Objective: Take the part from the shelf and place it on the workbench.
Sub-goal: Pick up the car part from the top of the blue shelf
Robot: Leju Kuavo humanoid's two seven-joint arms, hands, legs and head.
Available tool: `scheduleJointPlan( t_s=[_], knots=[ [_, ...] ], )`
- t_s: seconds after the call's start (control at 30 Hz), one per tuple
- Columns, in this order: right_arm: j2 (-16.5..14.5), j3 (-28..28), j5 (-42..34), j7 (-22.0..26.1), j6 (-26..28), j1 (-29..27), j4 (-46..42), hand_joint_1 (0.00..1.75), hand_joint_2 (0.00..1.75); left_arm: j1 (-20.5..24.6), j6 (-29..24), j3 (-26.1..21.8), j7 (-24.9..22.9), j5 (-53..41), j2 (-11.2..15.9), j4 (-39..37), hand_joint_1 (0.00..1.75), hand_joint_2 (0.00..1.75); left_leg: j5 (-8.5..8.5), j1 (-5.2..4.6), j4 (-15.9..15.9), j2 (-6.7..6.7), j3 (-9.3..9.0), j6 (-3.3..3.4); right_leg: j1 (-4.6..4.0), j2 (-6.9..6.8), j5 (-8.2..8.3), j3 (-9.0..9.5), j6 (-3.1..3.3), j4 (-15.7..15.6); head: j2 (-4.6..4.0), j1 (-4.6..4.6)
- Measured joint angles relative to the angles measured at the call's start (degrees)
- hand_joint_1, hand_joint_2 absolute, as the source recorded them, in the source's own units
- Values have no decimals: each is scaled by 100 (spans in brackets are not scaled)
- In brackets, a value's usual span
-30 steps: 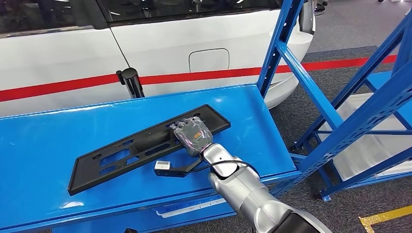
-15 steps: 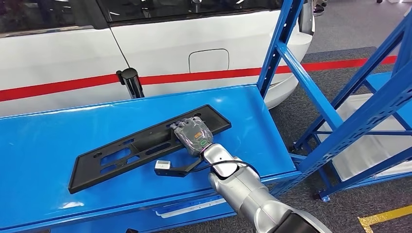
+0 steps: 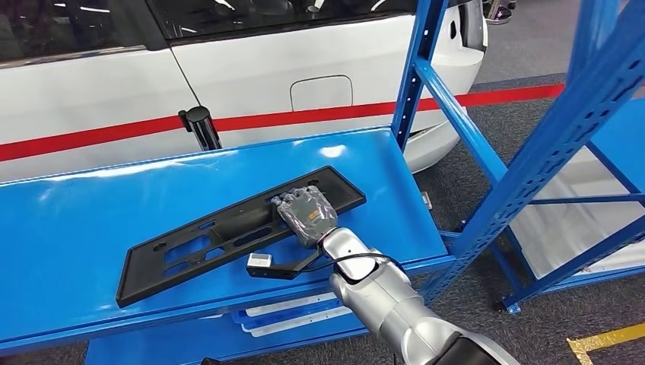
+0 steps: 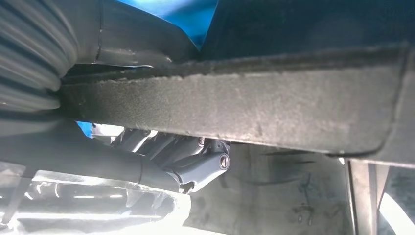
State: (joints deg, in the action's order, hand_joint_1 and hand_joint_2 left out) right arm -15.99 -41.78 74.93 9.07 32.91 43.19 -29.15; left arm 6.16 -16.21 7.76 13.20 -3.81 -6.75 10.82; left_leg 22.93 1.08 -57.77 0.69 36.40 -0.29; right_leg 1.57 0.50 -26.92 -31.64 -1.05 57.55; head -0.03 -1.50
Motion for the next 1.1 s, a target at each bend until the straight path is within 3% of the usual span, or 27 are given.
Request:
scheduleJointPlan(
  t_s=[0.07, 0.13, 0.17, 0.2, 0.23, 0.33, 0.4, 0.47, 0.53, 0.6, 0.67, 0.7, 0.73, 0.77, 0.83, 0.9, 0.93, 0.97, 1.03, 1.1],
  knots=[
    [-6, 0, 1, -11, -1, -1, -1, 175, 175, -1, -6, 0, -1, -20, 0, 0, 0, 0, 401, 30, -440, -26, 190, -53, 25, -18, 90, -86, 131, -15, -1, -18],
    [-9, 0, 3, -17, -4, -6, -1, 175, 175, 0, -13, 0, -2, -29, -1, 0, 0, 0, 901, 37, -1215, -44, 442, -101, -7, -38, 164, -185, 194, -9, -1, -32],
    [-8, 0, 4, -18, -9, -10, -1, 175, 175, 0, -18, 0, -2, -31, -1, 0, 0, 0, 1032, 39, -1515, -46, 508, -116, -21, -46, 199, -233, 200, -6, -1, -31],
    [-7, 1, 5, -20, -18, -12, -1, 175, 175, 0, -24, 0, -3, -32, -1, 0, 0, 0, 1048, 41, -1625, -47, 472, -121, -32, -48, 235, -279, 195, -3, 0, -32],
    [-5, 1, 6, -24, -26, -12, -1, 175, 175, 0, -30, 0, -4, -33, 0, 0, 0, 0, 961, 42, -1494, -49, 310, -116, -37, -48, 267, -316, 182, -1, 0, -33],
    [-5, 2, 6, -32, -38, -1, -4, 175, 175, 25, -52, 0, -6, -39, 2, 0, 0, 0, 645, 31, -334, -49, -554, -52, -50, -46, 357, -378, 110, 3, 0, -34],
    [-8, 4, 7, -33, -38, 2, -11, 175, 175, 48, -63, 0, -5, -40, 2, 0, 0, 0, 620, -5, 47, -42, -777, 9, -64, -49, 425, -398, 33, -4, 0, -34],
    [-13, 5, 11, -32, -38, -2, -19, 175, 175, 55, -73, 0, -5, -40, 4, 0, 0, 0, 568, -40, 81, -41, -736, 79, -69, -52, 504, -419, -46, -34, 0, -35],
    [-9, 5, 16, -30, -42, -7, -23, 175, 175, 62, -77, 0, -6, -40, 3, 0, 0, 0, 466, -23, 142, -60, -694, 159, -74, -51, 478, -478, -82, -1, 0, -34],
    [2, 5, 17, -29, -51, -10, -28, 175, 175, 74, -82, 0, -6, -40, -2, 0, 0, 0, 337, -8, 188, -81, -596, 238, -79, -50, 133, -655, -28, 374, 0, -21],
    [9, 5, 17, -28, -62, -18, -33, 175, 175, 77, -88, 0, -6, -39, -5, 0, 0, 0, 221, -24, 183, -86, -444, 281, -79, -49, -339, -896, 25, 1106, 0, -5],
    [13, 5, 17, -28, -67, -24, -33, 175, 175, 76, -90, 0, -6, -39, -5, 0, 0, 0, 166, -30, 179, -87, -369, 283, -78, -49, -482, -970, 15, 1446, 0, 0],
    [16, 5, 17, -28, -70, -28, -33, 175, 175, 75, -91, 0, -6, -38, -5, 0, 0, 0, 114, -34, 173, -89, -297, 279, -78, -49, -516, -960, -23, 1626, 0, 2],
    [18, 5, 17, -27, -73, -27, -34, 175, 175, 75, -92, 0, -6, -38, -5, 0, 0, 0, 62, -36, 166, -89, -226, 268, -78, -50, -461, -840, -75, 1605, 0, 4],
    [13, 5, 15, -20, -78, -7, -45, 175, 175, 75, -96, 0, -6, -38, -6, 0, 0, 0, -27, -38, 142, -85, -110, 232, -79, -50, -261, -302, -144, 972, 0, 4],
    [-5, 6, -2, 8, -75, 16, -69, 175, 175, 75, -101, -1, -6, -39, -8, 0, 0, 0, -103, -51, 103, -78, -24, 172, -110, -46, -230, 242, -105, 180, 0, -2],
    [-13, 7, -18, 32, -71, 21, -79, 175, 175, 75, -103, -2, -6, -40, -8, 0, 0, 0, -141, -56, 90, -78, 2, 138, -128, -42, -255, 351, -68, -35, 0, -5],
    [-20, 7, -33, 56, -66, 21, -91, 175, 175, 73, -104, -2, -6, -40, -10, 0, 0, 0, -184, -58, 88, -78, 23, 103, -149, -38, -264, 364, -29, -121, -1, -11],
    [-30, 8, -50, 84, -61, 17, -112, 175, 175, 63, -107, -2, -5, -42, -12, -2, 0, 0, -192, -37, 74, -70, 74, 35, -111, -45, -181, 274, 61, -129, -1, -12],
    [-42, 9, -52, 87, -59, 14, -152, 175, 175, 49, -108, -1, 9, -46, -12, -4, 0, 0, 165, -8, -212, -57, 220, -31, -57, -63, -55, 196, 186, -144, 0, -30]
  ],
)
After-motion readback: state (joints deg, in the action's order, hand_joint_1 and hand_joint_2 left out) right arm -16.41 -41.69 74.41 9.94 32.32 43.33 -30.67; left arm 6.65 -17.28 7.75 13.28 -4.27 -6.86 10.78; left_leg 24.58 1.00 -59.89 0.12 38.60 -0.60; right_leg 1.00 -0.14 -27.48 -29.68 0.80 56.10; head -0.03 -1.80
